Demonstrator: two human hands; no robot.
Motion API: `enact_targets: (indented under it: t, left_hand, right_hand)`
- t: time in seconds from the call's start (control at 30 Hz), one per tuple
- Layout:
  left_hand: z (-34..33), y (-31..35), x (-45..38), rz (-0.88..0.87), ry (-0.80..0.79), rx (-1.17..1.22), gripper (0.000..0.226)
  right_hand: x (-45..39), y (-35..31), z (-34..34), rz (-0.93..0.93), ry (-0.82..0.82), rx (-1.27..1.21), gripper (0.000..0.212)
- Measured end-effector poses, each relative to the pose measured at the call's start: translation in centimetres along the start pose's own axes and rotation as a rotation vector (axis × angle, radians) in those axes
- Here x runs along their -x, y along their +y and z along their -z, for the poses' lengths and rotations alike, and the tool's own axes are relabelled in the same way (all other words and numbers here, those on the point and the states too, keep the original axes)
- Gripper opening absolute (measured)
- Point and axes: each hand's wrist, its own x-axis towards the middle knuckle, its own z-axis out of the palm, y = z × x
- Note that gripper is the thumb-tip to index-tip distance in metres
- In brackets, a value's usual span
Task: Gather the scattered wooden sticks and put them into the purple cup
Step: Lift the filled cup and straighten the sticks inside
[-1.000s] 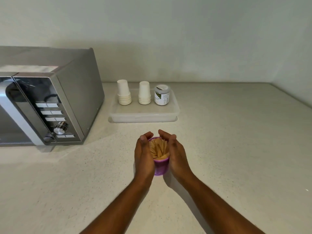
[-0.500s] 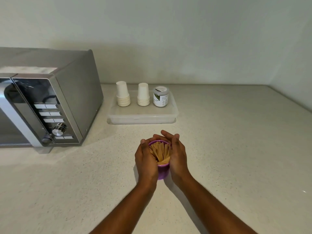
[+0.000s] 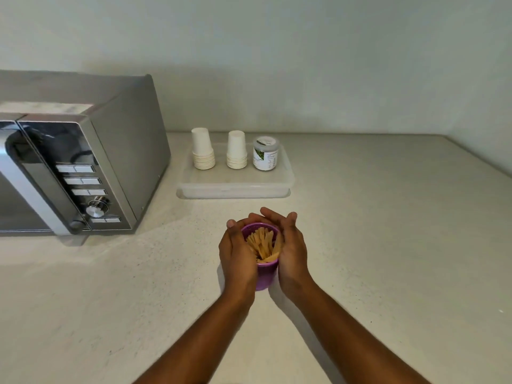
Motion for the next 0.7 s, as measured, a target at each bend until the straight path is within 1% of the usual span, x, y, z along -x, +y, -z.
enact_targets:
  t: [0.13,0.23,0.3,0.4,0.5,0.53,0.63,0.67,0.7]
  left_hand:
    - [0.5,0.3,-0.7,-0.002,-0.006,-0.001,0.057]
    - [0.8,0.7,-0.7,-0.002,-0.008,0.006,0.065]
    - [1.0,0.7,-0.9,0.004,-0.009,-0.001,0.065]
    - [1.5,0.3,-1.0,0.008,-0.023,-0.032,0.061]
    - [2.4,-0.1,-1.2,-0.013,-0.060,-0.056,0.060]
    - [2.8,-0.4,-1.2,-0.029,-0.083,-0.062,0.064]
    - [4.0,-1.1,-1.4,-0.061,-0.175,-0.046,0.084]
    - [4.2,-1.4,-1.4,-0.062,-0.208,-0.042,0.086]
    - [4.4,-1.8,-1.4,-0.053,-0.232,-0.043,0.084]
  right_hand:
    - [-0.2,-0.5,0.2,-0.056,0.004,-0.061,0.073]
    - [0.4,0.2,0.6,-0.066,0.006,-0.062,0.065]
    - [0.8,1.0,0.8,-0.070,-0.027,-0.024,0.060]
    - [1.3,1.8,0.5,-0.084,-0.046,0.025,0.063]
    - [1.8,2.0,0.3,-0.107,-0.064,0.009,0.066]
    - [1.9,2.0,0.6,-0.117,-0.083,0.005,0.065]
    - [2.1,2.1,1.9,-0.121,-0.191,0.070,0.049]
    - [2.1,2.2,2.4,-0.112,-0.247,0.113,0.053]
    - [2.2,2.2,2.6,-0.114,-0.299,0.142,0.063]
